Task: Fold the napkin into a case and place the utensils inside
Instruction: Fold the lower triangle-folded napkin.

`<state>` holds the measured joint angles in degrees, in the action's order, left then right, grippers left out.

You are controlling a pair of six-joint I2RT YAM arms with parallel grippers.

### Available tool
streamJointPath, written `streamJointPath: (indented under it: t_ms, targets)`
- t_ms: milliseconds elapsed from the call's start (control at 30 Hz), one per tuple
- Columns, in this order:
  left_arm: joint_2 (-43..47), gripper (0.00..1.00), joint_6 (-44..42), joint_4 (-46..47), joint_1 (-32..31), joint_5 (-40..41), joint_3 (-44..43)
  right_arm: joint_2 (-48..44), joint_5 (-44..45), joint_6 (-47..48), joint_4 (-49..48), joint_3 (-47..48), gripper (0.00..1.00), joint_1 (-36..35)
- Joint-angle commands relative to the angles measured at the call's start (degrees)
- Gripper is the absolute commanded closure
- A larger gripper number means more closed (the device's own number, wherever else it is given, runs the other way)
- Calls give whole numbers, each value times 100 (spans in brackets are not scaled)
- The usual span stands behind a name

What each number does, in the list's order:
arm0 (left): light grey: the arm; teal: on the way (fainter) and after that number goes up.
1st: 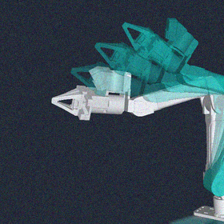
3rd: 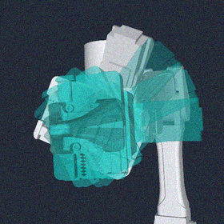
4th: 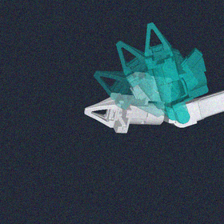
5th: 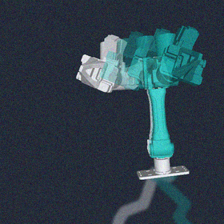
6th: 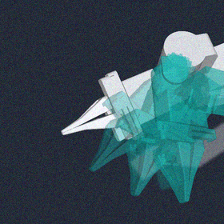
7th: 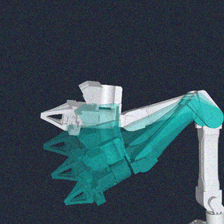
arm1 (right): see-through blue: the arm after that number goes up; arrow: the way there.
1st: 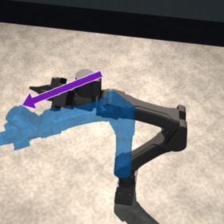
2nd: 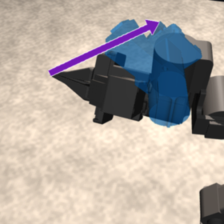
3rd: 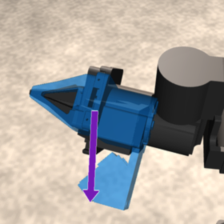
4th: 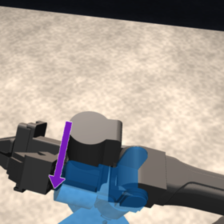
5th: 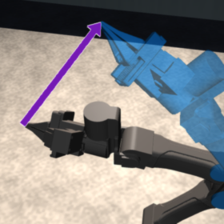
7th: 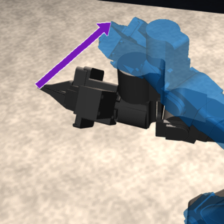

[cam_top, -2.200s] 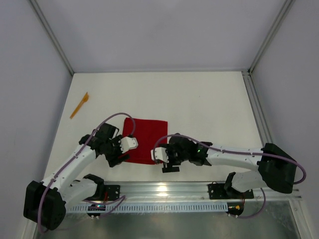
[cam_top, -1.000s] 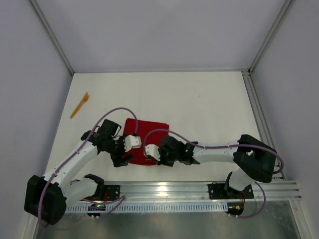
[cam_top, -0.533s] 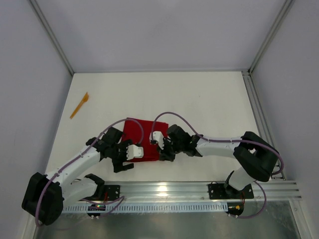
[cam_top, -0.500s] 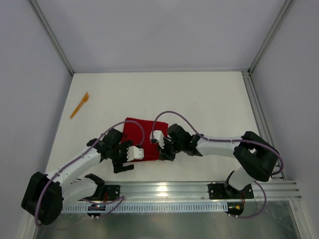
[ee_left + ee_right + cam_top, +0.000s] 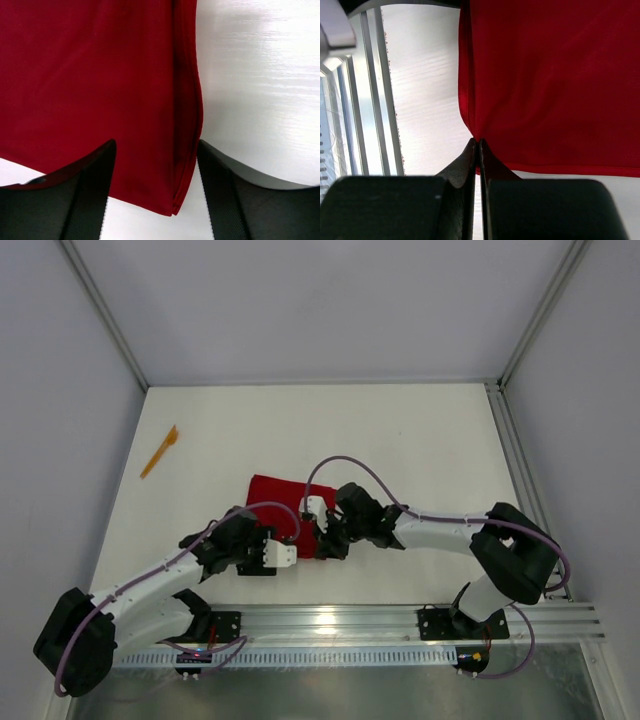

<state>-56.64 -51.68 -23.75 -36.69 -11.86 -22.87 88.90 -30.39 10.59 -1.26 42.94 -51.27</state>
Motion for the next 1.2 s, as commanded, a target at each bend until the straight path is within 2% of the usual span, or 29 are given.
streamJointPath:
  t_ms: [0, 67, 100, 233, 367, 533, 633, 667, 767, 833, 967, 1067, 1167]
  targets:
    - [-101, 37, -97, -15, -14, 492, 354, -57, -195, 13, -68, 276, 97, 29]
    - [-93, 47, -79, -68, -31, 457, 336, -22, -204, 22, -33, 320, 97, 46]
    - [-93, 57, -70, -95, -32, 413, 327, -5, -221, 22, 11, 329, 97, 73]
    - [-58, 74, -18, -349, -40, 333, 240, 4, -274, -39, 29, 329, 97, 152]
    - [-22, 100, 131, -691, -32, 211, -67, -31, -239, -31, 82, 303, 97, 170]
    - [-84, 100, 158, -1456, -40, -360, -568, -101, -248, -66, 12, 154, 96, 187]
    - [-154, 100, 123, -1834, -32, -616, -797, -136, -143, -110, -199, 22, 85, 187]
    - [-172, 100, 114, -1887, -32, -651, -867, -136, -82, -118, -252, -48, 72, 187]
    - [-216, 100, 79, -2054, -32, -818, -947, -198, -63, -171, -541, -206, 43, 178]
    - [-294, 100, 27, -2168, -32, -879, -1034, -329, -2, -32, -928, -364, 34, 56]
    - [-426, 100, -26, -2370, -23, -950, -1219, -715, 410, 495, -1893, -1074, 30, -497]
    - [-549, 100, -62, -2529, -23, -1038, -1351, -988, 1034, 706, -3376, -1759, 25, -797]
    - [-620, 100, -44, -2573, -23, -1108, -1430, -1059, 1675, 988, -3688, -2043, 23, -1130]
